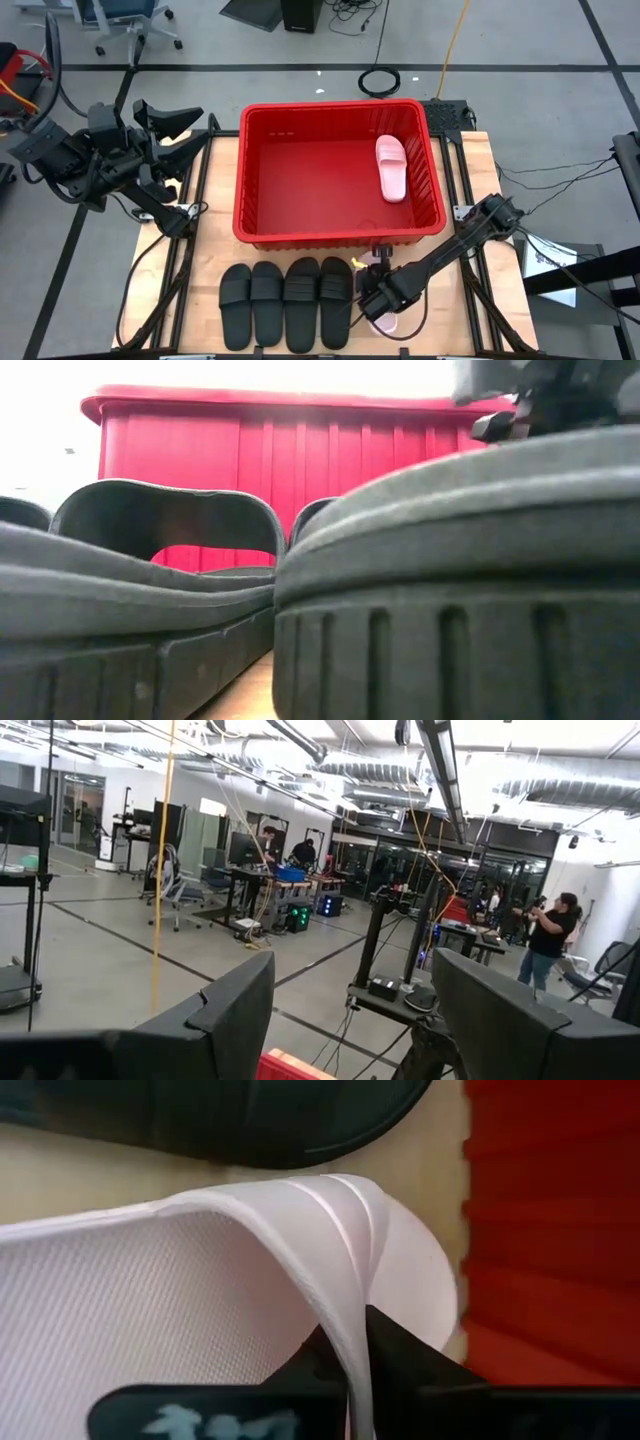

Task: Pick and place slides into bin
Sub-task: Stack the pink slide on top of the pink slide in the red bin

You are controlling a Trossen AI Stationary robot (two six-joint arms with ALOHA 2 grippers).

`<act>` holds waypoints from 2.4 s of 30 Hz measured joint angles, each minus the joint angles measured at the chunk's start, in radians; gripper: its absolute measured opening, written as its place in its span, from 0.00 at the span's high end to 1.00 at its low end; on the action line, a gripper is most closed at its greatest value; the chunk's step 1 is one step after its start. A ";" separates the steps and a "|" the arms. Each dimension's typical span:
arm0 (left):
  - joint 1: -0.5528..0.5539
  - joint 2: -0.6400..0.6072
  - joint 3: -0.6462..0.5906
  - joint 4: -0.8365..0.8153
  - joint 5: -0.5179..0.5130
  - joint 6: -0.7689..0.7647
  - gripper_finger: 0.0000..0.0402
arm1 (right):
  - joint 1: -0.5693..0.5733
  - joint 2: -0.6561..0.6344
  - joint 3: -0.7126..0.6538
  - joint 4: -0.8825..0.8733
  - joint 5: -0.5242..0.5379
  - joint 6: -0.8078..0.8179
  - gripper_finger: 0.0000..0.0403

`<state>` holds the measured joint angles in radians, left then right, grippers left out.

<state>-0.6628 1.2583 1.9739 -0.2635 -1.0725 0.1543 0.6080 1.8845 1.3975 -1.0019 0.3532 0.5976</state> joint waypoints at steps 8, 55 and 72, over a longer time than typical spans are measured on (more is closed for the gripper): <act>0.000 0.000 0.000 -0.020 0.000 -0.004 0.32 | -0.002 -0.173 -0.001 0.006 -0.093 0.023 0.99; 0.023 0.123 0.000 -0.270 0.621 -0.296 0.32 | -0.504 -0.392 0.000 1.291 -1.002 0.528 1.00; 0.076 0.155 0.000 -0.297 0.611 -0.423 0.32 | -0.580 -0.387 0.000 1.636 -0.883 0.381 1.00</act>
<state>-0.5866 1.4132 1.9739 -0.5606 -0.4611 -0.2686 0.0284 1.4971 1.3975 0.6341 -0.5296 0.9785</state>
